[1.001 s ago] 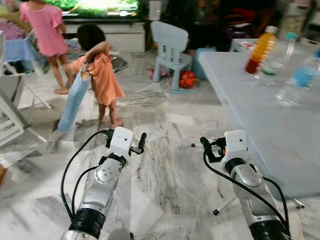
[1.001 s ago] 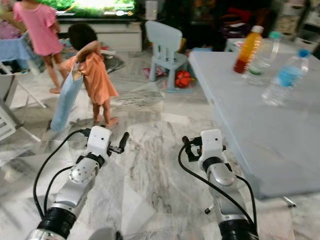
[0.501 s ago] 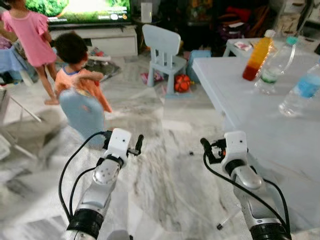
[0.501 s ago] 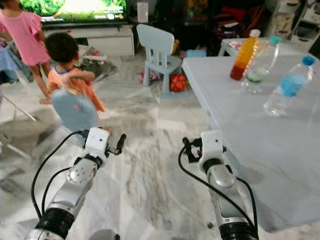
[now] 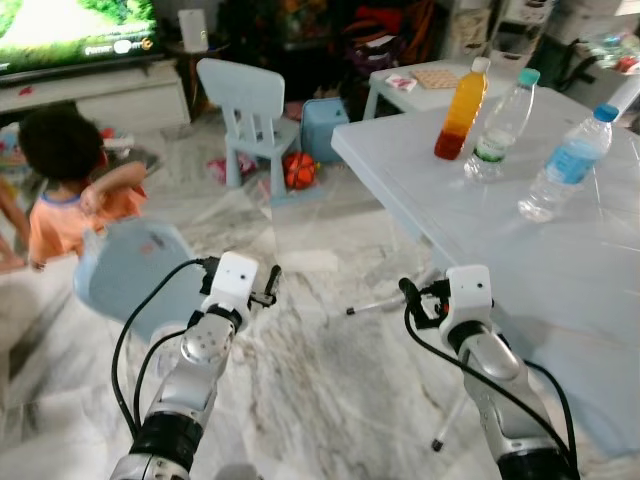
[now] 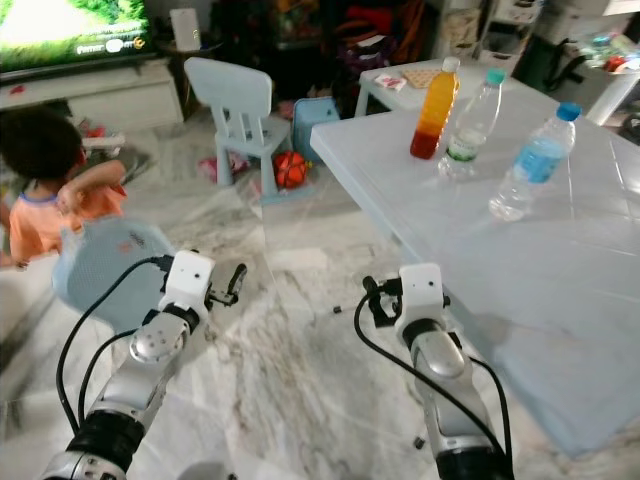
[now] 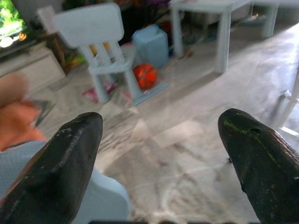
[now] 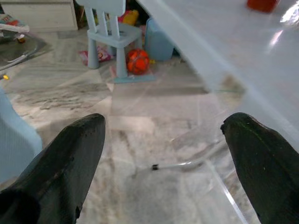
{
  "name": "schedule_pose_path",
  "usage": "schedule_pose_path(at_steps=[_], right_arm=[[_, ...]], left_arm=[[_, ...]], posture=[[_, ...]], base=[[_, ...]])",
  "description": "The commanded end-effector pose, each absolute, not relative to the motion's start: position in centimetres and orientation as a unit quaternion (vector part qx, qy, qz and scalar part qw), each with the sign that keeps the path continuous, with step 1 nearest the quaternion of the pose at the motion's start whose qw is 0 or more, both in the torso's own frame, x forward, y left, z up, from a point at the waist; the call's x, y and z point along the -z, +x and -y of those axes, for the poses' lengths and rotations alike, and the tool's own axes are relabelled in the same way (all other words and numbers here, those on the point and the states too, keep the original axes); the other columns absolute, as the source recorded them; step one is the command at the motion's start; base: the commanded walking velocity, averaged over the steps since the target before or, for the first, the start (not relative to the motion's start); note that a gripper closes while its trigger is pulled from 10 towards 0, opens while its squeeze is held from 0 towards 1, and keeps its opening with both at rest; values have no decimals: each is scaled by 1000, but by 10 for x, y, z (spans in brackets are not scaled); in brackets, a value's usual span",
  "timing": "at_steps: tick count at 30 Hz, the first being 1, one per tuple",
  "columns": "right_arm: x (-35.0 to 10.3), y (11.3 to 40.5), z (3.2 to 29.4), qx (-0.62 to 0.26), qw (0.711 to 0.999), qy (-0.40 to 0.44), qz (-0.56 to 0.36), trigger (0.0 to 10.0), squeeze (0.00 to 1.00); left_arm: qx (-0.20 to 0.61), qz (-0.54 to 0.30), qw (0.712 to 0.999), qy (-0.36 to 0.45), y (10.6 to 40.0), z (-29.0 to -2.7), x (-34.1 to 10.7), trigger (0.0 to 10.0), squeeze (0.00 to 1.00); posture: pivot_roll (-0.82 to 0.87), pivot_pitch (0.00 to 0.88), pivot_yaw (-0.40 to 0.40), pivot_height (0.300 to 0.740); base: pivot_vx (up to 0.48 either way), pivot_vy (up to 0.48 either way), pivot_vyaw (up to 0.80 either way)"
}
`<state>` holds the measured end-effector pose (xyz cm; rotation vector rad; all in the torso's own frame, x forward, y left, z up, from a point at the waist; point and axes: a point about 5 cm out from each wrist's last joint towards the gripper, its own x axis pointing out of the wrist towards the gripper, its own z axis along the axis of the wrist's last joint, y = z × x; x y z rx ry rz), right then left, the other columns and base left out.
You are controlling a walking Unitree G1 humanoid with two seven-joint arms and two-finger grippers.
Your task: Restocking fridge
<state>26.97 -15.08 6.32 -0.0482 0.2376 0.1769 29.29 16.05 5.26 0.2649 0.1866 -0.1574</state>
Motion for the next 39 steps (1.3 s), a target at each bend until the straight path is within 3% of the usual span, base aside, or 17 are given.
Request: schedule_pose_path(at_steps=[1, 13, 21, 39], right_arm=[[-65, 270, 164, -71, 990, -35, -117, 10000, 0], [-70, 272, 164, -62, 992, -34, -102, 10000, 0], [-111, 280, 176, 1, 998, -67, 21, 10000, 0], [-151, 300, 183, 63, 990, -80, 94, 10000, 0]], left_arm=[[88, -72, 985, 133, 297, -148, -60, 10000, 0], [94, -63, 985, 128, 297, -142, -63, 10000, 0], [104, -22, 988, 109, 298, -141, -76, 10000, 0], [132, -10, 986, 97, 297, -132, -81, 10000, 0]], posture=[[22, 18, -37, 740], [7, 37, -28, 740], [2, 45, -13, 740], [0, 44, -10, 740]], base=[[322, 356, -712], [0, 0, -379], [0, 0, 0], [451, 49, -44]])
